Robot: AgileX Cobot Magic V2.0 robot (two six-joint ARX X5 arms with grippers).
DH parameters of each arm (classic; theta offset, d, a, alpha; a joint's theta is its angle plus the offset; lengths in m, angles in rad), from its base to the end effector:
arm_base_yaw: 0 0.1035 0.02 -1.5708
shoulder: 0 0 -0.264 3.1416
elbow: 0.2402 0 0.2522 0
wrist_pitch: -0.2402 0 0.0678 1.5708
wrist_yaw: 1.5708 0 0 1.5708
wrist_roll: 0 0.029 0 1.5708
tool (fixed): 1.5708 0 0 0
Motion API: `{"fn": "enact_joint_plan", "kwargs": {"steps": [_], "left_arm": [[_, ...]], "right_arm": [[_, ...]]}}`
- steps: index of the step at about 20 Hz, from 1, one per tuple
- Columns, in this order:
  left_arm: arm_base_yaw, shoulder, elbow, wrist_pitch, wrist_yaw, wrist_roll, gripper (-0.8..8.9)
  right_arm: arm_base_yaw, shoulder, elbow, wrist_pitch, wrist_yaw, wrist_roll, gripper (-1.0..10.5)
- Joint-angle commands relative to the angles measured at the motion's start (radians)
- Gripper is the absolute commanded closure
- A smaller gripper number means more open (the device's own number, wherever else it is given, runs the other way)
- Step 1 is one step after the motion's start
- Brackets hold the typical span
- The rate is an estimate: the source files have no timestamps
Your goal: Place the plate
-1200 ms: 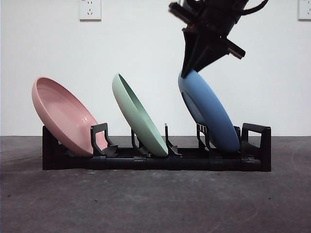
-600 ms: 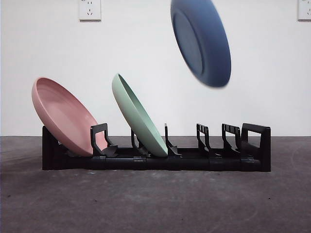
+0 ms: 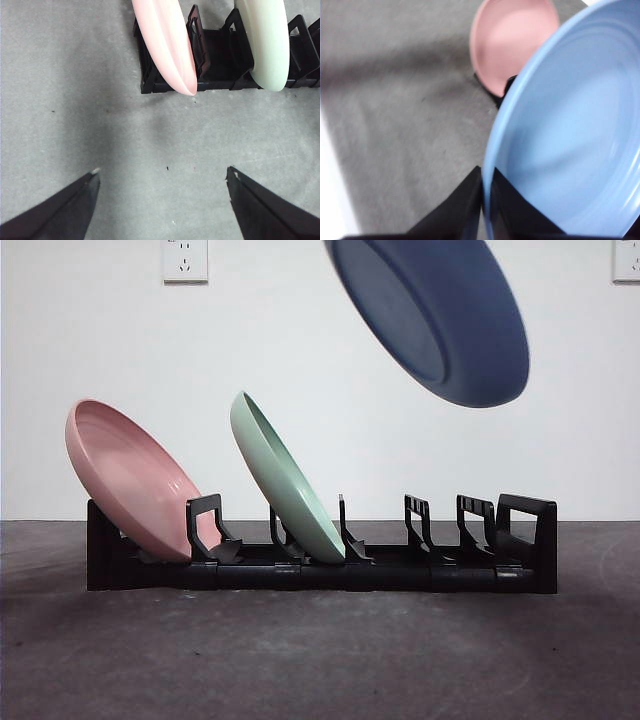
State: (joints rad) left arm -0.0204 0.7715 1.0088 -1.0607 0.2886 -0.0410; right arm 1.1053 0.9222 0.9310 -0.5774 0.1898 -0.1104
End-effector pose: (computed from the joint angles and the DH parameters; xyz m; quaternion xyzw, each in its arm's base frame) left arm 0.1195 -0.0107 0.3333 -0.0720 0.3994 -0.1329 0.9042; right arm 0.0884 0.1638 0.3242 -0.2164 0.2000 0.4359 0.8504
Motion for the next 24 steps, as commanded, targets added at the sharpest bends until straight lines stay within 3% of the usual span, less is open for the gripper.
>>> {"fn": "enact_joint_plan", "kwargs": {"steps": [1,5,9,18,24], "left_arm": [[-0.002,0.006,0.019,0.014,0.005,0.004,4.08],[-0.002,0.006,0.019,0.015,0.005,0.004,4.08],[-0.002,0.006,0.019,0.020,0.005,0.006,4.08],[-0.002,0.006,0.019,0.036,0.005,0.006,4.08],[-0.002,0.006,0.019,0.036,0.005,0.006,4.07]], "right_arm": [[0.130,-0.016,-0.045,-0.002,0.097,-0.037,9.3],[0.312,0.012,-0.089,-0.150,0.156,-0.020,9.3],[0.393,0.094,-0.090,-0.154,0.155,-0.003,9.3],[0.380,0.429,-0.090,0.024,0.153,-0.040,9.3],[0.293,0.561,-0.090,0.129,0.159,-0.040,9.3]]}}
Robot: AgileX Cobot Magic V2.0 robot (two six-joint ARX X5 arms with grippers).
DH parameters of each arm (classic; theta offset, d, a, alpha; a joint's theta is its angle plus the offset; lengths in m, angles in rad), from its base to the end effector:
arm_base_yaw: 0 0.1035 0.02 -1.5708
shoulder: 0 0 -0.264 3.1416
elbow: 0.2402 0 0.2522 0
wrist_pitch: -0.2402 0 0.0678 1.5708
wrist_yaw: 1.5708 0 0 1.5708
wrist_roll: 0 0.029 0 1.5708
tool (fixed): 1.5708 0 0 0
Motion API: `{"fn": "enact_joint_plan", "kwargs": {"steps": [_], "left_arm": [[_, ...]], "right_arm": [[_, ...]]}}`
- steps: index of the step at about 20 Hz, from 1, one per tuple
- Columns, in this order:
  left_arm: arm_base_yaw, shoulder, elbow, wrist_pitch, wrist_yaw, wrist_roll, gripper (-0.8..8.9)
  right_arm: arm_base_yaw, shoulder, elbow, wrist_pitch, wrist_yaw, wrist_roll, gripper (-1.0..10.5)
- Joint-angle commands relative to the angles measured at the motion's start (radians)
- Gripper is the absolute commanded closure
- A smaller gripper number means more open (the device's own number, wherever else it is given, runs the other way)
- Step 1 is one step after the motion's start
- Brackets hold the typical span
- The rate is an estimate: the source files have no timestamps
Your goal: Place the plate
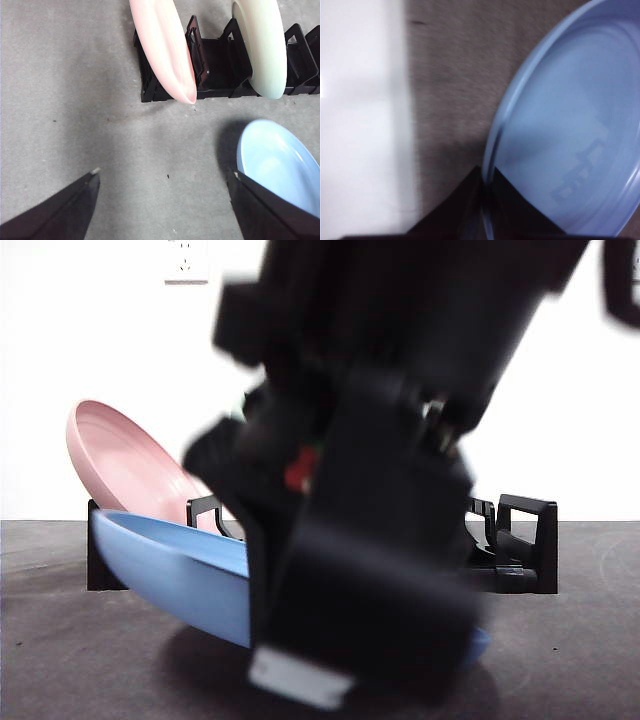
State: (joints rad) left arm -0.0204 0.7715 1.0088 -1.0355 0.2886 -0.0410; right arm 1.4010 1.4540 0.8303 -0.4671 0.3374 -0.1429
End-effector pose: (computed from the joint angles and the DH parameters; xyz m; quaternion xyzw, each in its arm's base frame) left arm 0.1213 -0.0107 0.3350 -0.0706 0.3879 -0.1339 0.9092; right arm 0.0546 0.2616 0.1869 -0.4478 0.3030 0.4563 0.7067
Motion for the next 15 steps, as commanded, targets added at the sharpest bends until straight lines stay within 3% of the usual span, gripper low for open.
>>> {"fn": "enact_joint_plan", "kwargs": {"steps": [1,6,15], "left_arm": [[-0.002,0.006,0.019,0.011,0.005,0.006,4.08],[-0.002,0.006,0.019,0.011,0.004,0.007,4.08],[-0.002,0.006,0.019,0.011,0.005,0.007,4.07]], "right_arm": [[-0.019,0.044,0.011,0.023,0.011,-0.014,9.3],[-0.082,0.070,0.011,0.053,-0.022,-0.058,9.3],[-0.112,0.076,0.011,0.115,-0.035,-0.104,9.3]]}}
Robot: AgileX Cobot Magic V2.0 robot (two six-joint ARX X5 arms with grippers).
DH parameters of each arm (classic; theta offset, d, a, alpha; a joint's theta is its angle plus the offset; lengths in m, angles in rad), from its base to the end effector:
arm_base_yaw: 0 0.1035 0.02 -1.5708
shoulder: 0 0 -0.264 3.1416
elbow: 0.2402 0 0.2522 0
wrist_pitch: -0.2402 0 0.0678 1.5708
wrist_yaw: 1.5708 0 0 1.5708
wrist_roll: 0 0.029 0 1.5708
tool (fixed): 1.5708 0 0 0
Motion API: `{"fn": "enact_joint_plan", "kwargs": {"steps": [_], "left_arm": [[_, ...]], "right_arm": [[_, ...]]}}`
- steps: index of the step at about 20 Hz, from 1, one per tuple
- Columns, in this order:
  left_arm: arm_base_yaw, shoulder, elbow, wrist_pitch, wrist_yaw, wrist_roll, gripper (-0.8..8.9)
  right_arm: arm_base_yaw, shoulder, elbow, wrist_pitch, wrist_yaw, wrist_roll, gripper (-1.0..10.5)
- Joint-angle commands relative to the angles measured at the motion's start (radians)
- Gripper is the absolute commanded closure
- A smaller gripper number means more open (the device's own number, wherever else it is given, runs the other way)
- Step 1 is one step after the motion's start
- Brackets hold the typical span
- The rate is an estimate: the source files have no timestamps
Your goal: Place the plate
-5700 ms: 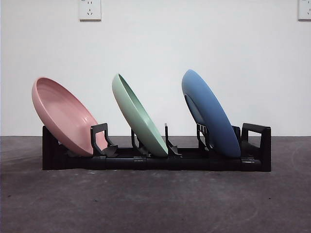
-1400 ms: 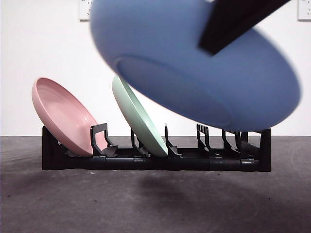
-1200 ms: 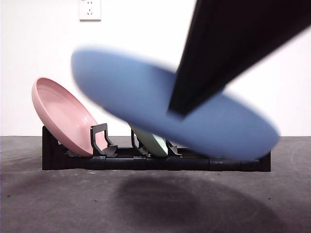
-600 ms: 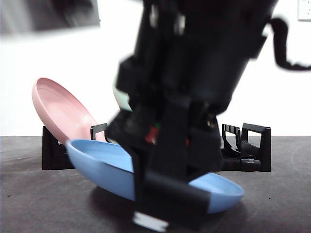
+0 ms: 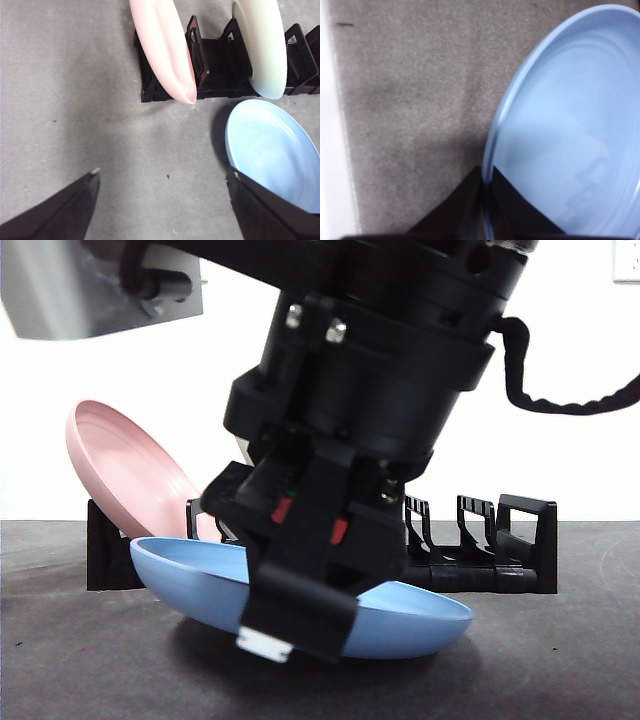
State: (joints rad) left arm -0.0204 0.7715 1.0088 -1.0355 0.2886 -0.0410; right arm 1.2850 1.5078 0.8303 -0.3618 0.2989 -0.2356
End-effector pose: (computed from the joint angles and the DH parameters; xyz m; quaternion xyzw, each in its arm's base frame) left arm 0.1213 -0.0107 0.3350 -0.0706 0.3879 -0.1339 0.9092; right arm 0.0872 0.2665 0.1778 -0.4408 0.2981 0.4490 0.7178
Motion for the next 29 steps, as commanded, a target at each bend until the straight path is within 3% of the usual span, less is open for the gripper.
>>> {"fn": "enact_joint_plan", "kwargs": {"steps": [1,9,12,17,20,22,25,29], "left_arm": [[-0.002,0.006,0.019,0.011,0.005,0.007,4.08],[-0.002,0.006,0.019,0.010,0.004,0.007,4.07],[-0.002,0.006,0.019,0.010,0.005,0.007,4.07],[-0.002,0.006,0.019,0.012,0.005,0.007,4.08],[-0.002,0.006,0.019,0.033,0.005,-0.003,4.08],[-0.002,0.006,0.019,0.064,0.005,-0.026,4.10],[-0.002,0.014,0.019,0.106,0.005,-0.066,4.10],[-0.002,0.073,0.021,0.120,0.005,-0.164,4.10]], "right_arm": [[-0.002,0.022,0.011,0.010,0.003,-0.012,9.3],[-0.012,0.022,0.011,0.010,-0.039,-0.012,8.4],[-0.011,0.022,0.011,0.010,-0.041,-0.011,7.6],[0.008,-0.044,0.091,-0.079,-0.145,0.074,7.2],[-0.014,-0.181,0.142,-0.086,-0.148,0.109,7.2],[-0.086,-0.282,0.143,-0.097,-0.136,0.146,7.2],[-0.283,-0.414,0.143,-0.167,-0.146,0.219,7.2],[-0.591,-0.528,0.143,-0.211,-0.306,0.301,7.2]]}}
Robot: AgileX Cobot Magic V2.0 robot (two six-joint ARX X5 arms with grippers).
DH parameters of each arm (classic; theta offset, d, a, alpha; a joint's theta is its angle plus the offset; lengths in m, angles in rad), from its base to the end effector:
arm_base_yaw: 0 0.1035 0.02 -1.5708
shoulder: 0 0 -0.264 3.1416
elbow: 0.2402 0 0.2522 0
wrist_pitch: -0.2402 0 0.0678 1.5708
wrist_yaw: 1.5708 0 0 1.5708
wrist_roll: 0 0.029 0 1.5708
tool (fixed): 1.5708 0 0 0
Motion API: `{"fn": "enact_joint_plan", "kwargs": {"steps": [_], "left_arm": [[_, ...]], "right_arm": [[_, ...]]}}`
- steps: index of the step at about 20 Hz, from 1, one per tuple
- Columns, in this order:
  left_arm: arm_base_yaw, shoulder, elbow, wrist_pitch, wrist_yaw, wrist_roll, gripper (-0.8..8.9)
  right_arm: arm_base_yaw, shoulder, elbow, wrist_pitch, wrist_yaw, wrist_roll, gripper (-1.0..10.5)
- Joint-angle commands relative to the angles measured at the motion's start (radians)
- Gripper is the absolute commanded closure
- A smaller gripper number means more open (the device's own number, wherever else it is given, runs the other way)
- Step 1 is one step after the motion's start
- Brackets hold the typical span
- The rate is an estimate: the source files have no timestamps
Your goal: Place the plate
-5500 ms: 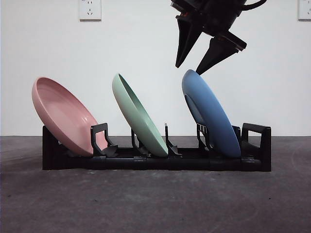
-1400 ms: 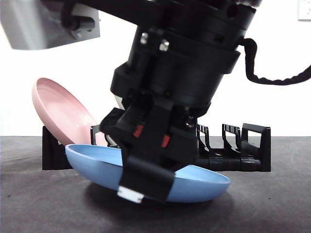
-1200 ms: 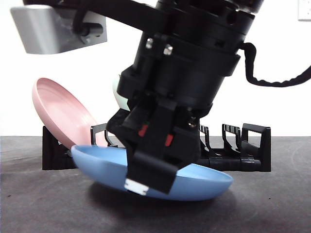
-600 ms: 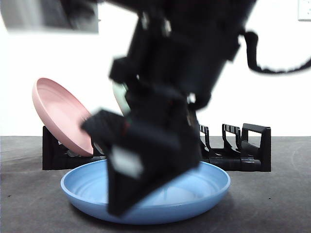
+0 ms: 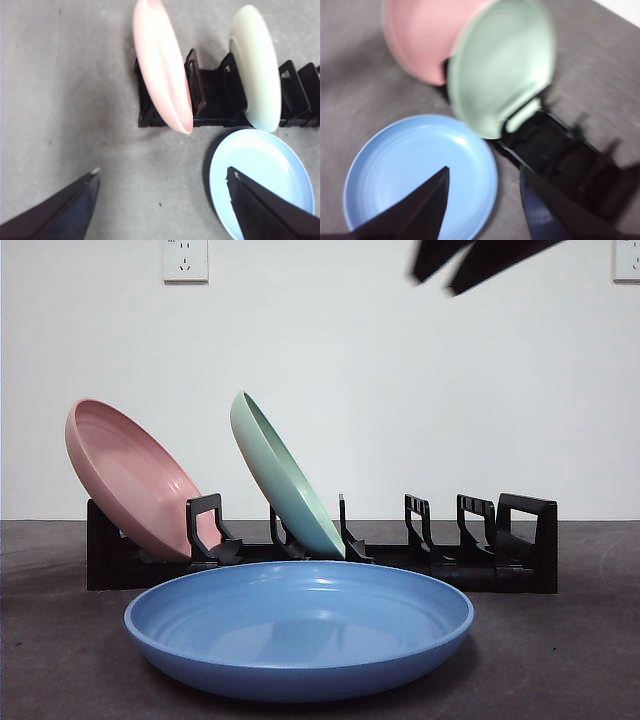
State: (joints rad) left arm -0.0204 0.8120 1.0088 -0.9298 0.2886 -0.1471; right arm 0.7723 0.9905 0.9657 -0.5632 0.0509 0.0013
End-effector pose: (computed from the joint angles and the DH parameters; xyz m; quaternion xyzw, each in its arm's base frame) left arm 0.1377 -0.0111 0.3378 -0.1156 0.3647 -0.1172 0.9165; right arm 0.1458 0.1400 0.3245 -0.1153 0.2658 0.3376 0.8956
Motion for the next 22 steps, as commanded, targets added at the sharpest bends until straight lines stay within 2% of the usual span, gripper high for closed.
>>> {"fn": "enact_joint_plan", "kwargs": {"steps": [1,3,5,7,15,22], "left_arm": [[-0.002,0.061,0.030,0.015,0.005,-0.064,4.10],[-0.008,0.135,0.071,0.016,0.005,-0.064,4.10],[-0.018,0.233,0.153,0.012,0.004,-0.063,4.10],[-0.030,0.337,0.253,0.008,0.003,-0.064,4.11],[-0.089,0.696,0.590,-0.031,-0.040,-0.090,4.43],[-0.117,0.845,0.641,-0.065,-0.190,-0.071,4.43]], "right_arm": [[-0.150,-0.028,0.008,-0.033,-0.105,0.094,7.2],[-0.273,-0.050,0.008,-0.100,-0.180,0.119,7.2],[-0.357,-0.058,0.008,-0.164,-0.195,0.118,7.2],[-0.400,-0.058,0.008,-0.201,-0.194,0.117,7.2],[-0.430,-0.058,0.008,-0.246,-0.193,0.091,7.2],[-0.431,-0.058,0.008,-0.245,-0.190,0.091,7.2]]}}
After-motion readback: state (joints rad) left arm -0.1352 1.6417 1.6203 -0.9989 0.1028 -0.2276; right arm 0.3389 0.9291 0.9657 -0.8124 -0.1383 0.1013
